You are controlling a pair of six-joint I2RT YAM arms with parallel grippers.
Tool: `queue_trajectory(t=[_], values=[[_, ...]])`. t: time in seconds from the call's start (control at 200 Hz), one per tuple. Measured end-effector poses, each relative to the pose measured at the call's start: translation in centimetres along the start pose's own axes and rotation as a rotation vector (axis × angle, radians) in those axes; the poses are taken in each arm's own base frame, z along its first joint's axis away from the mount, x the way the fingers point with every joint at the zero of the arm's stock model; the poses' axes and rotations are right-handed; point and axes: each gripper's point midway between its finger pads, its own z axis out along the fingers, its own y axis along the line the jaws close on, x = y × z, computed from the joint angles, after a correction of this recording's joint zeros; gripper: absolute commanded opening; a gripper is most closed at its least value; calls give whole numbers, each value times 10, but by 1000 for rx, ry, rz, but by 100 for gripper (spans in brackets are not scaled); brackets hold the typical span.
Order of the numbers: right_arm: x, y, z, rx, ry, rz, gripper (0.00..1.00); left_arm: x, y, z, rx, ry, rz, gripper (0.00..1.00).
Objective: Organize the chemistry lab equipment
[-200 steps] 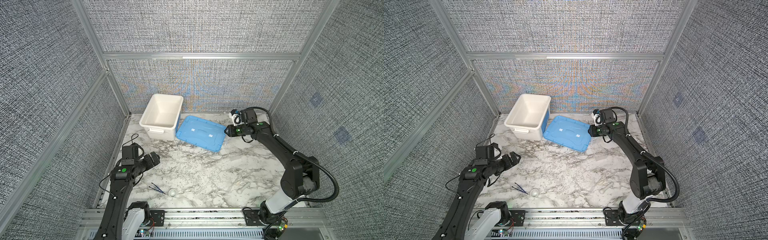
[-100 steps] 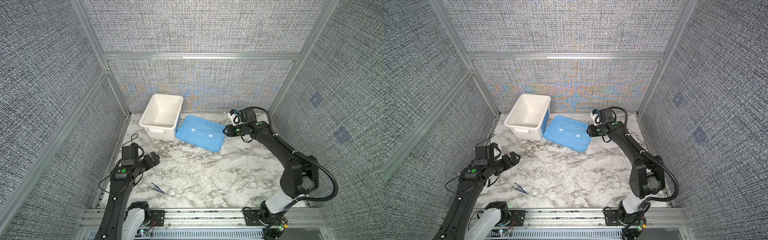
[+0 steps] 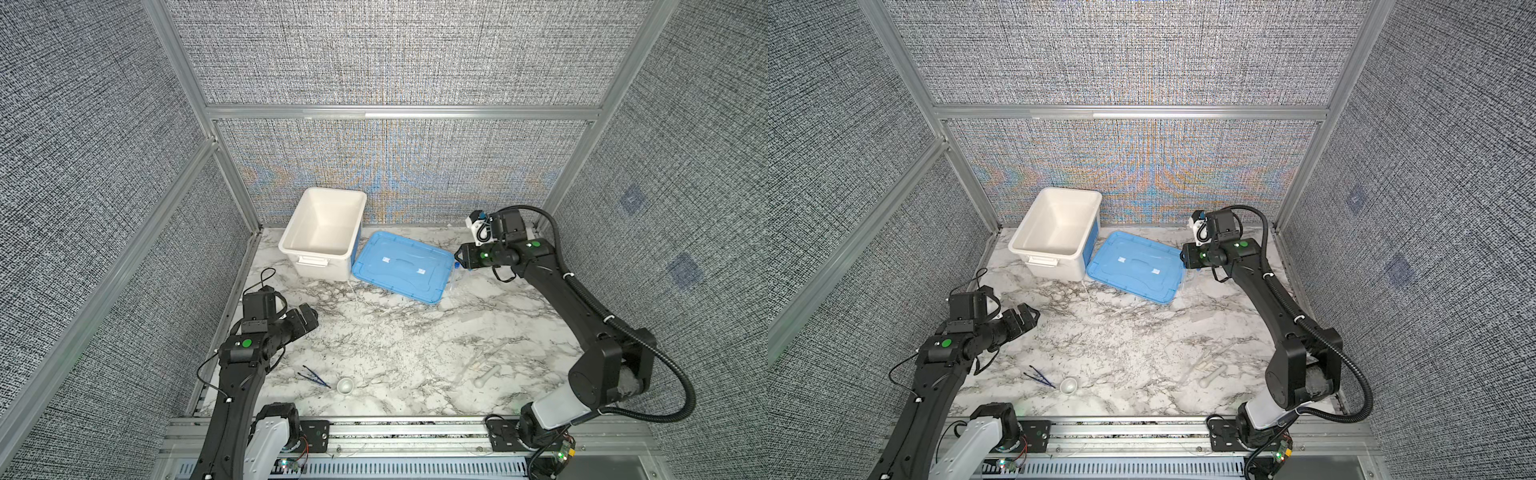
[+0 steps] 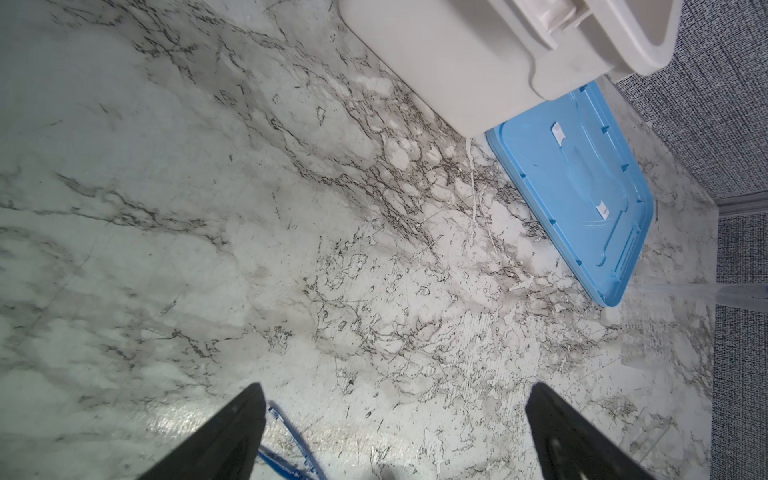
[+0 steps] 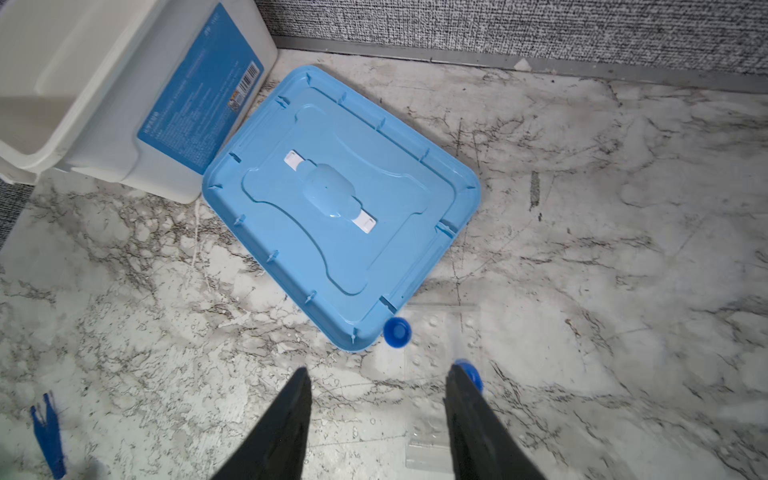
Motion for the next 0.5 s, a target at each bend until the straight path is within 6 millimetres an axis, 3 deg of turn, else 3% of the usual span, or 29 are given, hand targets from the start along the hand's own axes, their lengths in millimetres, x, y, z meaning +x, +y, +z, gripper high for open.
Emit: queue_trajectory(t=[0.205, 0.5], values=[[18, -11, 15, 45, 62, 37, 51, 0, 0, 1, -2, 3, -1, 99], [24, -16, 27, 59, 95, 55, 52, 1, 0, 1, -2, 4, -1, 99]])
